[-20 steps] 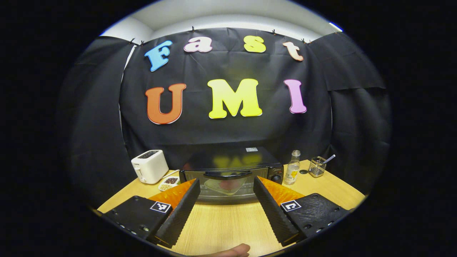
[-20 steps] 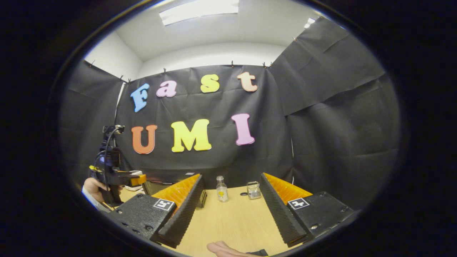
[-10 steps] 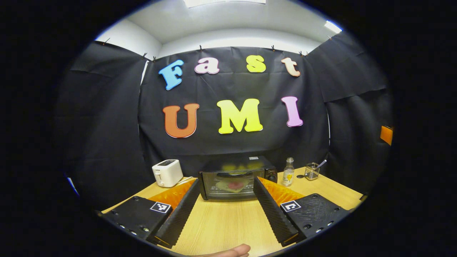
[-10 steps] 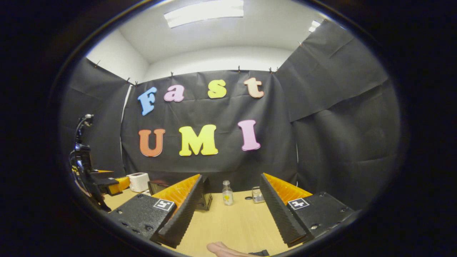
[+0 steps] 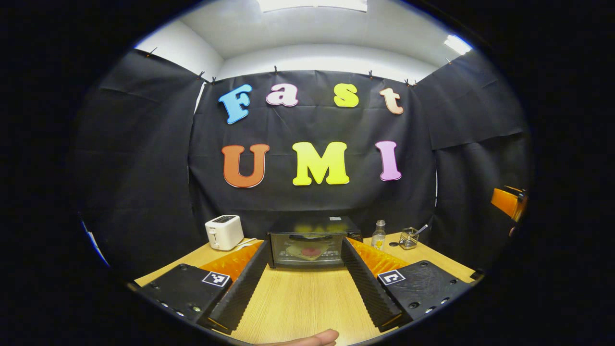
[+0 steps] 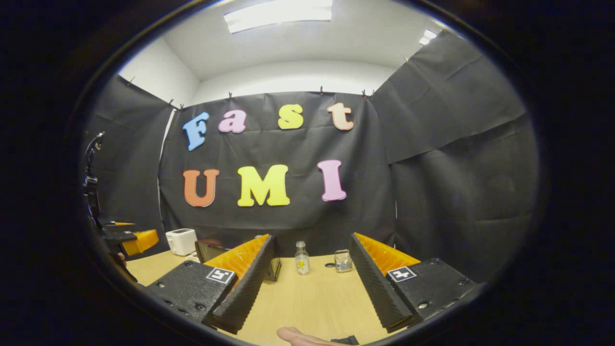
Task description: Open the electric oven with the left hand, put the food in, and close the electric oven.
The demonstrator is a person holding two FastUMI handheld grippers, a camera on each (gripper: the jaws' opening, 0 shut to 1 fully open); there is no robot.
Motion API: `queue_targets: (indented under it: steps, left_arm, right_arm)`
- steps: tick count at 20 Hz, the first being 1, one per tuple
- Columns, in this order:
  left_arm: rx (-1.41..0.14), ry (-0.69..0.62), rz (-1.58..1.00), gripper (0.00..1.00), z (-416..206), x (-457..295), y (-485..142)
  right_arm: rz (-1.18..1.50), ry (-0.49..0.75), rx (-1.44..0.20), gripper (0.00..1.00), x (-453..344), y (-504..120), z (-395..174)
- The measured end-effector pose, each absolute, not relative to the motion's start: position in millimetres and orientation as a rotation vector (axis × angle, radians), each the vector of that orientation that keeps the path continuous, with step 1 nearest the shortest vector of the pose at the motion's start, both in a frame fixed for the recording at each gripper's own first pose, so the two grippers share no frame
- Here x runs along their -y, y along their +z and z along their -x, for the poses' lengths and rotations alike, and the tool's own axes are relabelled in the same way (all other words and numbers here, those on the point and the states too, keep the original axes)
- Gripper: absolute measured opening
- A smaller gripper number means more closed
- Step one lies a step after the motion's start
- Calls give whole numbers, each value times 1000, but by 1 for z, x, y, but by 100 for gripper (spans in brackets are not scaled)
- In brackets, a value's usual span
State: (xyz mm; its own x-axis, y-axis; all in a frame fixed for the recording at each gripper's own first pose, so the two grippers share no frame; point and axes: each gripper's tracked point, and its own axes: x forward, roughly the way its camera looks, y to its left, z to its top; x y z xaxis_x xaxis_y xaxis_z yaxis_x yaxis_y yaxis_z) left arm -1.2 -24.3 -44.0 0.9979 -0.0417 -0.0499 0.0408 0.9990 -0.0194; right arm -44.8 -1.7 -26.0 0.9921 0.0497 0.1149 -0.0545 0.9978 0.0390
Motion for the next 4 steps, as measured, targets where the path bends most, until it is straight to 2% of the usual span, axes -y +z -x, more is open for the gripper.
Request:
queue_targets:
  steps: [1, 2, 3, 4]
  left_arm:
    - [-40, -41, 13, 96, 3, 23, -40]
    - [-30, -42, 9, 96, 6, 23, -35]
    - [-25, -48, 5, 96, 8, 24, -33]
    - [-21, -54, 5, 89, 10, 26, -31]
  right_arm:
    - [-39, 50, 115, 100, 2, -25, 46]
    - [-37, 49, 119, 96, 2, -23, 48]
    - [-35, 49, 119, 100, 2, -21, 49]
    - [-32, 49, 118, 96, 2, -21, 50]
